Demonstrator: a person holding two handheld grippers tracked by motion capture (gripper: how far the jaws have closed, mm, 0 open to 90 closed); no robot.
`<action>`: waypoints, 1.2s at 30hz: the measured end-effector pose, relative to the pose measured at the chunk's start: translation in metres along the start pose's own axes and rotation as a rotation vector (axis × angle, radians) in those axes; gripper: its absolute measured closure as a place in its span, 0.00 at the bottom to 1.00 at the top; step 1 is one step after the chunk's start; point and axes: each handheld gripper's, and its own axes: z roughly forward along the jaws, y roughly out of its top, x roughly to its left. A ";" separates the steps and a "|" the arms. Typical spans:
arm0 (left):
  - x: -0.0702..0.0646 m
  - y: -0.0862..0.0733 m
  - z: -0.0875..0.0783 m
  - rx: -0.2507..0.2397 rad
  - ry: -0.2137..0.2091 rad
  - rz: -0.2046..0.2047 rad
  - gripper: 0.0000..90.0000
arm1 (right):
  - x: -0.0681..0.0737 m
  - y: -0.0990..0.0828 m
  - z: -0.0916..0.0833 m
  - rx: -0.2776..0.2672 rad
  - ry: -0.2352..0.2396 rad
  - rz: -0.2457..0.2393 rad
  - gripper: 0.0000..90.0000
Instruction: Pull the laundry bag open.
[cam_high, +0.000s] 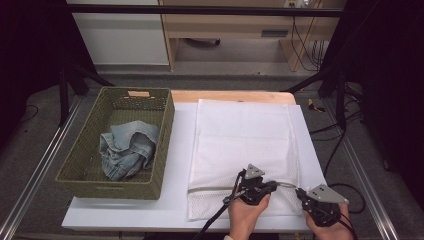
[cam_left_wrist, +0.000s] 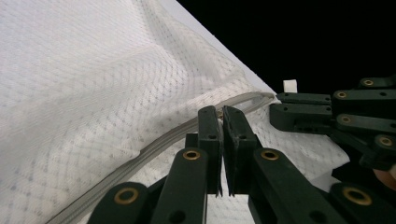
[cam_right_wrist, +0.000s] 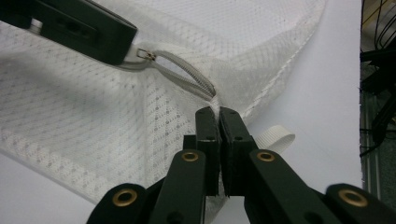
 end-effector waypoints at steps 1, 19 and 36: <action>0.000 0.000 0.000 -0.001 0.001 -0.002 0.96 | -0.001 0.000 0.000 -0.002 0.002 0.005 0.97; 0.011 -0.006 -0.025 -0.020 0.005 -0.026 0.96 | -0.003 0.000 -0.002 0.001 0.004 0.026 0.98; 0.028 -0.012 -0.049 -0.043 0.001 -0.052 0.96 | -0.003 -0.001 -0.001 -0.001 0.006 0.010 0.98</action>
